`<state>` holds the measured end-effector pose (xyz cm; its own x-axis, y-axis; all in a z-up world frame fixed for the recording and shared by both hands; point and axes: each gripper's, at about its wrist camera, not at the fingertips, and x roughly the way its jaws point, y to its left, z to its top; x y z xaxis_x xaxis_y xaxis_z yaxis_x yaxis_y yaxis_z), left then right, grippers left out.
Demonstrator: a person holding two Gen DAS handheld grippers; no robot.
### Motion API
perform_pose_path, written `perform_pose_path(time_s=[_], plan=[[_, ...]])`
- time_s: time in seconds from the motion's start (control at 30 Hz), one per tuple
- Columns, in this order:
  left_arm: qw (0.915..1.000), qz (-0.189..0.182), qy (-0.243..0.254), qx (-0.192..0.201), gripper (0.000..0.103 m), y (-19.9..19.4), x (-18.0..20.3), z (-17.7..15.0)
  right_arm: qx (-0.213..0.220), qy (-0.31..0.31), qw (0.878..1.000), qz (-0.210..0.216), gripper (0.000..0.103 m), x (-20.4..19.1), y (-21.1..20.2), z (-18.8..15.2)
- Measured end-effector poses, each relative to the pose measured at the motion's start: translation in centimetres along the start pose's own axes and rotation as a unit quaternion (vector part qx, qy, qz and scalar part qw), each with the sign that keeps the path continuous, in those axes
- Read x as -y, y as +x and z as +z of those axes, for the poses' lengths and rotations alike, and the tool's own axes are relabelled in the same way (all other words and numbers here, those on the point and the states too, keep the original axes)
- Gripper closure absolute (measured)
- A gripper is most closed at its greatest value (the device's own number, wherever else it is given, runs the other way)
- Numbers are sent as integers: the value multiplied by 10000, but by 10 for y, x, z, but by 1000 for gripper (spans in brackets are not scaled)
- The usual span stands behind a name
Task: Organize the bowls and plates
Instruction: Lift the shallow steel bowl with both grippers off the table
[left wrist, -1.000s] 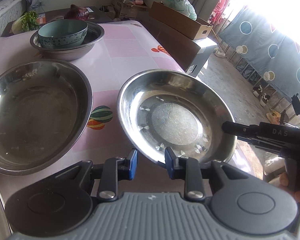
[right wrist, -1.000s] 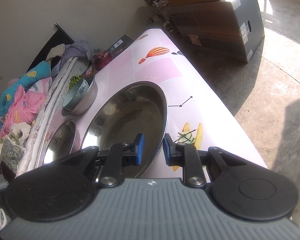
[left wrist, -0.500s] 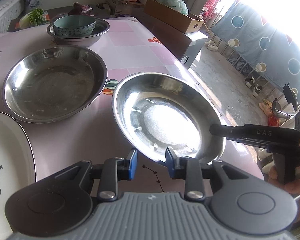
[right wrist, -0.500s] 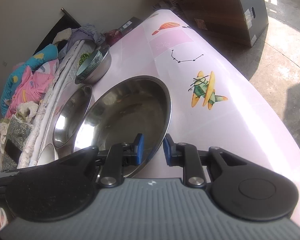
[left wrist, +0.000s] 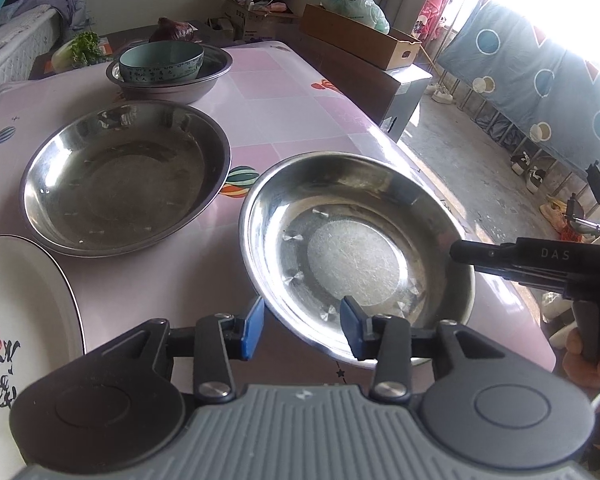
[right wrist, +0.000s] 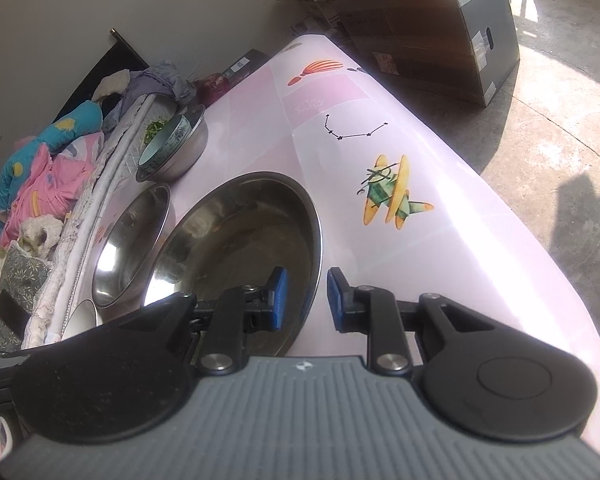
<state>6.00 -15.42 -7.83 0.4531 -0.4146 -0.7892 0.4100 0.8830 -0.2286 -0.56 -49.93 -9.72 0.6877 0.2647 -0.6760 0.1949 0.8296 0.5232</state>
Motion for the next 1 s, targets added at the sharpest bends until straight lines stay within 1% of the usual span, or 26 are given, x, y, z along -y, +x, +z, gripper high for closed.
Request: perform_pose_path(time_s=[0.03, 0.17, 0.3, 0.4, 0.53, 0.6, 0.77, 1.0], plan=[[10000, 16, -6, -19, 57, 2, 0, 1, -9, -5, 10000, -3, 81, 0, 1, 1], [10000, 78, -14, -45, 56, 6, 1, 3, -50, -18, 10000, 3, 81, -2, 7, 3], [10000, -6, 7, -51, 56, 4, 3, 2, -51, -75, 9999, -53, 80, -6, 11, 5], [9999, -120, 43, -59, 56, 1, 5, 0, -58, -62, 9999, -56, 79, -5, 12, 6], [9987, -488, 102, -70, 56, -6, 11, -5, -48, -13, 10000, -43, 79, -1, 12, 8], [9983, -548, 170, -39, 56, -9, 16, -6, -30, -9, 10000, -65, 79, -1, 12, 9], [9989, -371, 273, 59, 55, -11, 19, -7, 13, -32, 9999, -118, 79, 0, 9, 10], [9996, -219, 157, 98, 45, -9, 11, -4, -18, 95, 9999, -90, 77, 6, 11, 12]])
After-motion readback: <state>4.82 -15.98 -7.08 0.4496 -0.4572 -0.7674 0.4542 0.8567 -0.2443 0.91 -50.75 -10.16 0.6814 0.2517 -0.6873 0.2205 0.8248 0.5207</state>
